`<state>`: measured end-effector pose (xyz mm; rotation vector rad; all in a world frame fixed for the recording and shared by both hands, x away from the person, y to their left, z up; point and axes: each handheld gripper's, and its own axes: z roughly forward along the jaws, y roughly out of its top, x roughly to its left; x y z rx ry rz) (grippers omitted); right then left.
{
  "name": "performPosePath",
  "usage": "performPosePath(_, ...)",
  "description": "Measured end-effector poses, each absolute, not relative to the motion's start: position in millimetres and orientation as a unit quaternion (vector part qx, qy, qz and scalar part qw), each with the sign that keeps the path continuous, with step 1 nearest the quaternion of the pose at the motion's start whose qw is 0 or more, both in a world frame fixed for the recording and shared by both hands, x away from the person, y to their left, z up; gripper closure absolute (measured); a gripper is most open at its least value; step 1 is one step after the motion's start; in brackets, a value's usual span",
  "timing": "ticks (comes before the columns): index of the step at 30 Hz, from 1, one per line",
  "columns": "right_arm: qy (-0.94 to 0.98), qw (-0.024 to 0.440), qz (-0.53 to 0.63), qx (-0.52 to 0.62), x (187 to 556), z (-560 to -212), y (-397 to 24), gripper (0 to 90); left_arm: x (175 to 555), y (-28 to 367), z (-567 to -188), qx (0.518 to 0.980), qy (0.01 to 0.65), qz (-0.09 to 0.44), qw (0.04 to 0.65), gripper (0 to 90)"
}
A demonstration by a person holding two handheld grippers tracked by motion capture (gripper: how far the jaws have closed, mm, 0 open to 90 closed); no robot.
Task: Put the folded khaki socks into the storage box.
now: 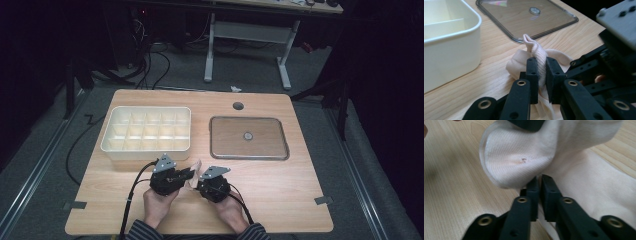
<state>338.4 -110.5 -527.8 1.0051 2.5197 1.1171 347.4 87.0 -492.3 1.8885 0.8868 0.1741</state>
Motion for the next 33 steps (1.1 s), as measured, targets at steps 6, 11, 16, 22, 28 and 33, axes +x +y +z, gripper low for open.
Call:
performPosePath(6,0.831,0.137,0.401,0.359,328,-510,-133,78.4,346,88,-491,0.785,0.367,0.084,0.491,82.2)
performPosePath(11,0.815,0.173,0.400,0.381,326,-502,-152,73.7,345,88,-491,0.786,0.371,0.086,0.488,82.2)
performPosePath(16,0.796,0.203,0.388,0.417,328,-501,-174,65.4,344,87,-490,0.786,0.370,0.090,0.487,82.2)
performPosePath(22,0.794,0.196,0.378,0.434,330,-509,-185,64.6,343,87,-490,0.787,0.369,0.091,0.486,82.1)
performPosePath(28,0.802,0.174,0.364,0.440,335,-521,-183,70.9,343,85,-491,0.789,0.367,0.090,0.485,82.0)
performPosePath(33,0.806,0.161,0.362,0.439,338,-525,-182,77.7,341,85,-491,0.789,0.364,0.091,0.487,81.8)
